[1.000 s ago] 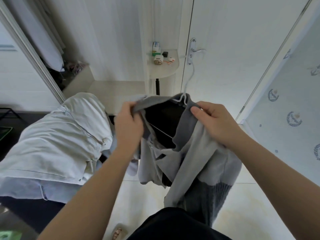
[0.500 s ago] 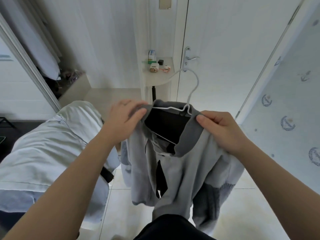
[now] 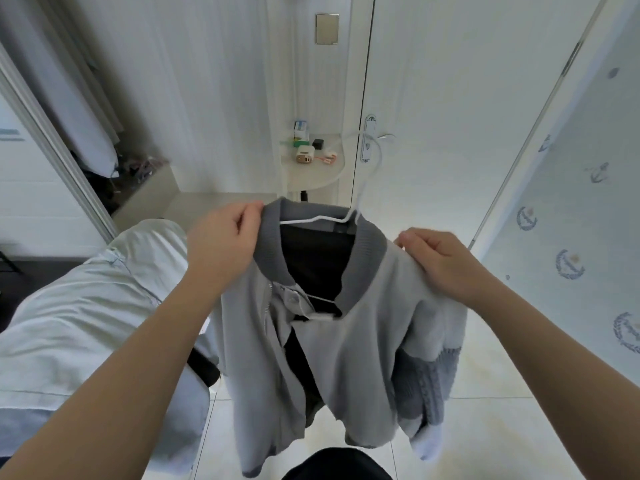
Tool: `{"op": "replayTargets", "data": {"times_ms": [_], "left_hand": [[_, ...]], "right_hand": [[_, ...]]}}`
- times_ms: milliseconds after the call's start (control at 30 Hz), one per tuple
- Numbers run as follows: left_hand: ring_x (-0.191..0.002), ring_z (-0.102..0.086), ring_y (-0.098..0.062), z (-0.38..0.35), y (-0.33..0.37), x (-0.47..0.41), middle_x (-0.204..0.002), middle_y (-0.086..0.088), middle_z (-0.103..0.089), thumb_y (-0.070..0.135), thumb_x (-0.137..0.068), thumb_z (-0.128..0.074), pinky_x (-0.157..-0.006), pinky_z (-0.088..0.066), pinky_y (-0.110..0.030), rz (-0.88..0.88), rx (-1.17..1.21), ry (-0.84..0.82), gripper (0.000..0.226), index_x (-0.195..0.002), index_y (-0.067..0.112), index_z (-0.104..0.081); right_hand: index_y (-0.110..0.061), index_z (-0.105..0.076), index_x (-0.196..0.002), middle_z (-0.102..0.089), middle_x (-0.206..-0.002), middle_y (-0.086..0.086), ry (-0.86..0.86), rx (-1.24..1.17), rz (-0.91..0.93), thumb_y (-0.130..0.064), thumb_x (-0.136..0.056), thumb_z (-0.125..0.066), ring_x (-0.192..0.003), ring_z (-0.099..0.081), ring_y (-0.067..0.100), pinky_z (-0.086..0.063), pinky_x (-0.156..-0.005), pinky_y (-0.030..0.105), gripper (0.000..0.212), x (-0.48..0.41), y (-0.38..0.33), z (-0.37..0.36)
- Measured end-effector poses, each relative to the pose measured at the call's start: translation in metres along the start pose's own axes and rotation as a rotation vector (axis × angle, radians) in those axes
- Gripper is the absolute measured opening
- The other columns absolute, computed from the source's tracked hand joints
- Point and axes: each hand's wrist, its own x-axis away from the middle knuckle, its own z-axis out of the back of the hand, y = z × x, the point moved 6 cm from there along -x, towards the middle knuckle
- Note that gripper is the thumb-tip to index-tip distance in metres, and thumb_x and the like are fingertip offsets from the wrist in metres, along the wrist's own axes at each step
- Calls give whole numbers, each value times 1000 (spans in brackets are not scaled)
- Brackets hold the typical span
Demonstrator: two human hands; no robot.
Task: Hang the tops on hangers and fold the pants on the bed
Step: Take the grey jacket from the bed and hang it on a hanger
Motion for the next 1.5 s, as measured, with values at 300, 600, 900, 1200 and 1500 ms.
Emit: {"op": "replayTargets", "data": {"times_ms": [300, 600, 900, 1200, 1500], "left_hand": [[-56, -41, -23, -8, -40, -56, -52, -4, -39, 42, -101, -42, -53, -32, -33, 259, -56, -87, 54, -56, 14, -35], [-49, -35, -11, 17, -74, -173, -46, 7, -33, 58, -100, -41, -55, -32, -35, 223, 101, -33, 61, -53, 21, -32], [-124, -51, -12, 69, -78, -314, -130, 4, -60, 32, -105, -50, -105, -35, -24, -87, 250, 109, 33, -132, 19, -61], [-121, -49, 3, 144, -111, -423, -135, 16, -54, 41, -102, -51, -95, -35, -10, -185, 371, 57, 38, -140, 36, -53], [-106, -58, 4, 199, -135, -503, -114, 22, -64, 42, -99, -57, -93, -43, -16, -222, 350, 73, 25, -121, 31, -63]], "right_hand": [[-43, -58, -103, -70, -77, -10, -25, 219, 186, -59, -94, -32, -71, -63, 11, -48, -67, 23, 32, -14, -18, -4], [-32, -48, -71, -53, -65, -17, 47, 119, 243, -22, -107, -42, -63, -49, 3, -36, -61, 13, 38, -114, -79, -7], [-8, -45, -68, -43, -63, -5, 163, -140, 205, -31, -104, -47, -59, -39, 9, -33, -56, 20, 42, -265, -176, -28], [-14, -61, -65, -57, -62, -4, 234, -310, 284, -31, -104, -49, -56, -50, 10, -41, -56, 21, 44, -416, -305, -69], [-18, -37, -58, -37, -45, -8, 393, -365, 319, -26, -104, -46, -44, -36, 13, -30, -48, 21, 48, -577, -419, -86]]}}
